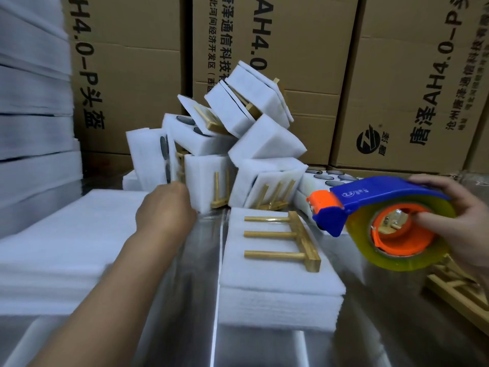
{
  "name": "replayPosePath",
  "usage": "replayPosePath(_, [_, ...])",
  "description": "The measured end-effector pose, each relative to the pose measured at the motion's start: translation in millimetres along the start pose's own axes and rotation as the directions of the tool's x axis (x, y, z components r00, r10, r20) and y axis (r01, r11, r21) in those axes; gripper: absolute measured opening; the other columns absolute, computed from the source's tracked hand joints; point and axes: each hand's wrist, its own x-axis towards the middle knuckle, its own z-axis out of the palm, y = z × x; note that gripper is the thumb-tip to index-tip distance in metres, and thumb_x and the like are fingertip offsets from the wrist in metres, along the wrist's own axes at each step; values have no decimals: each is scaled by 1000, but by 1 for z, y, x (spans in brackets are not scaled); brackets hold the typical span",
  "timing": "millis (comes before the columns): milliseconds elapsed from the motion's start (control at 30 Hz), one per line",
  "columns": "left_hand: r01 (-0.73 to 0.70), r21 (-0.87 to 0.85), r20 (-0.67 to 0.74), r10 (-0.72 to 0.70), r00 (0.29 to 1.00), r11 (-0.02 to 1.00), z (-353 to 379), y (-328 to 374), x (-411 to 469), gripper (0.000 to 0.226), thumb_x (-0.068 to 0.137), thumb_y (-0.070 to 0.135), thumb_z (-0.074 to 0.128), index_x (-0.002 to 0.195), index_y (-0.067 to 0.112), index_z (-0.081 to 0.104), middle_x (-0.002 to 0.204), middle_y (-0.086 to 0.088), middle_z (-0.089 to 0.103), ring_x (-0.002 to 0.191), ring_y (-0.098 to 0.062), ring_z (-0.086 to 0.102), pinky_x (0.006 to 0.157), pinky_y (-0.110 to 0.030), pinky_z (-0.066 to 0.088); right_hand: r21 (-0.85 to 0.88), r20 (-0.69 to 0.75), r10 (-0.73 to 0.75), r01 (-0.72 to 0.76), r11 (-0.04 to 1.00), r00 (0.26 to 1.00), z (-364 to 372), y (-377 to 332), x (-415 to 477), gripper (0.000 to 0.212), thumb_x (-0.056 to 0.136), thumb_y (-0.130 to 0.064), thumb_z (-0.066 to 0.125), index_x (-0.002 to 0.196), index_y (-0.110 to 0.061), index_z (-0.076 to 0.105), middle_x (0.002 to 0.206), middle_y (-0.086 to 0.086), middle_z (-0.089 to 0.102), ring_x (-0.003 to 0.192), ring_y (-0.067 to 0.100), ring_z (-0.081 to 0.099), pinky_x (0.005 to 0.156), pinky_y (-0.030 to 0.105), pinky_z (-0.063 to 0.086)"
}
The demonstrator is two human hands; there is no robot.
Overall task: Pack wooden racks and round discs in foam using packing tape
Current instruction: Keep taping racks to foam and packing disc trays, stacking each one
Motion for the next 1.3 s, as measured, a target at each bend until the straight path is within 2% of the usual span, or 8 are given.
replayPosePath(100, [-1,167,193,-32,981,986,6,7,-7,19,79,4,65,74,10,47,72,-4,45,64,-19,45,63,-31,40,1,29,55,-55,998,998,0,6,1,63,67,11,61,96,-45,66,98,-15,69,75,10,69,56,26,59])
replayPosePath(167, [-50,248,308,-29,951,968,12,10,-11,20,80,5,65,97,9,56,93,-6,57,81,-23,54,69,-31,44,15,74,105,-106,994,992,2,6,-2,66,72,16,58,92,-46,66,92,-11,69,71,16,69,54,27,58])
replayPosePath(300, [-142,271,436,10,900,952,32,18,-20,28,89,8,55,116,5,56,119,-10,60,107,-25,59,82,-32,47,-6,79,164,-164,986,983,4,10,2,66,75,19,56,86,-45,66,89,-5,68,68,23,65,51,30,57])
replayPosePath(633, [-260,224,545,101,832,939,49,23,-31,29,97,22,40,124,13,48,129,-4,52,117,-22,51,83,-30,36,-5,75,205,-206,979,976,11,9,1,55,78,20,54,91,-34,59,95,0,62,75,27,60,50,25,56])
replayPosePath(967, [-340,361,596,65,800,869,63,19,-37,74,96,29,46,150,11,0,136,-4,49,121,-24,50,93,-32,40,-23,101,231,-230,973,968,11,12,0,60,77,22,53,84,-37,62,101,5,58,66,18,66,50,28,56])
replayPosePath(1167, [-291,249,557,110,823,924,55,10,-19,33,94,16,43,126,12,45,119,-5,56,107,-23,54,83,-32,43,-79,108,267,-259,962,958,11,14,0,60,79,18,55,82,-42,61,107,6,58,77,30,63,54,34,55])
replayPosePath(1233, [-181,111,443,115,889,977,48,6,-9,26,93,12,41,117,8,49,96,-6,57,92,-25,57,76,-33,46,-84,113,276,-268,960,954,11,15,0,60,79,17,55,82,-42,61,108,7,57,77,32,62,54,34,55])
replayPosePath(1300, [-47,-154,389,104,915,987,44,5,-3,29,98,30,36,105,8,56,93,-10,62,86,-27,62,68,-32,53,-89,112,282,-273,958,953,12,15,-1,60,78,17,56,82,-42,62,109,7,56,77,33,61,55,36,54])
